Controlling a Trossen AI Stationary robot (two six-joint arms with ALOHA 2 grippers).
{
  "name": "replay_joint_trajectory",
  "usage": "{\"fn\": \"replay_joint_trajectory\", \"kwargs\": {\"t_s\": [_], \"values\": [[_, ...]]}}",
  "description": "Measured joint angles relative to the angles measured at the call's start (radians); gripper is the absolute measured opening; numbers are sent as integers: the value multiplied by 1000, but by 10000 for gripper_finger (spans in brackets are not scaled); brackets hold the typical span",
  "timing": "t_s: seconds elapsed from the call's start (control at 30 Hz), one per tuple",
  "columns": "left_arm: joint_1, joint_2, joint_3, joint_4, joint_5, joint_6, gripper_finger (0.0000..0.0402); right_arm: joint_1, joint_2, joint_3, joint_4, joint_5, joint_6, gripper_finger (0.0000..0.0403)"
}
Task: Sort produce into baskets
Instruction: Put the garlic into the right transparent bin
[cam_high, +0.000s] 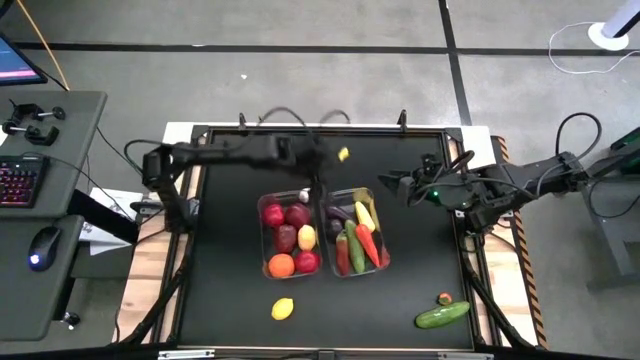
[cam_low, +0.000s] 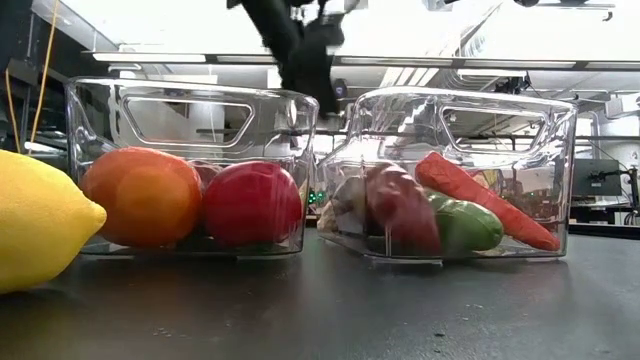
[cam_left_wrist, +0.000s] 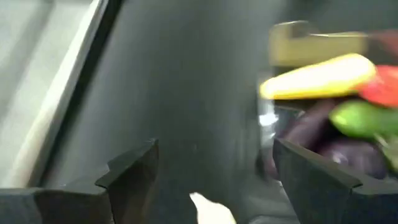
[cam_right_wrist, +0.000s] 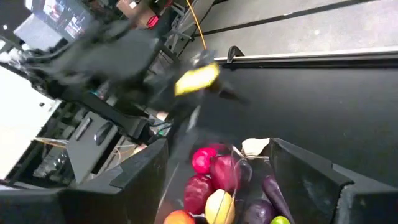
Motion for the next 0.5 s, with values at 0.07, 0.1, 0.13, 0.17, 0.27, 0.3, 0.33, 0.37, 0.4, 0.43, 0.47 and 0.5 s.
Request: {"fn": "replay_joint_trajectory", "kwargs": {"t_s": [0.07, 0.1, 0.13, 0.17, 0.27, 0.3, 0.33, 0.37, 0.4, 0.43, 0.47, 0.5], "values": [[89, 1, -42, -1, 108, -141, 303, 0, 0, 0, 0, -1, 9, 271], [129, 5, -62, 0, 179, -215, 303, 0, 0, 0, 0, 0, 11, 271], [170, 11, -83, 6, 259, -281, 303, 0, 0, 0, 0, 0, 11, 271], [204, 18, -101, 11, 333, -328, 303, 0, 0, 0, 0, 0, 11, 271], [278, 51, -130, -12, 440, -412, 300, 0, 2, 0, 1, 0, 14, 271], [297, 65, -131, -25, 463, -435, 298, 0, 4, 0, 1, 1, 24, 271], [314, 81, -130, -33, 491, -463, 296, 0, 6, 0, 1, 2, 30, 271], [327, 99, -130, -41, 526, -489, 295, -2, 7, 0, 0, 2, 33, 271], [336, 121, -130, -49, 565, -508, 294, -3, 8, 0, 0, 2, 34, 271], [343, 141, -130, -56, 591, -516, 294, -3, 10, 0, 0, 2, 34, 271], [346, 162, -130, -71, 604, -525, 294, -3, 12, 0, 1, 4, 34, 271], [345, 182, -130, -93, 609, -534, 293, -3, 13, 0, 0, 5, 34, 271]]}}
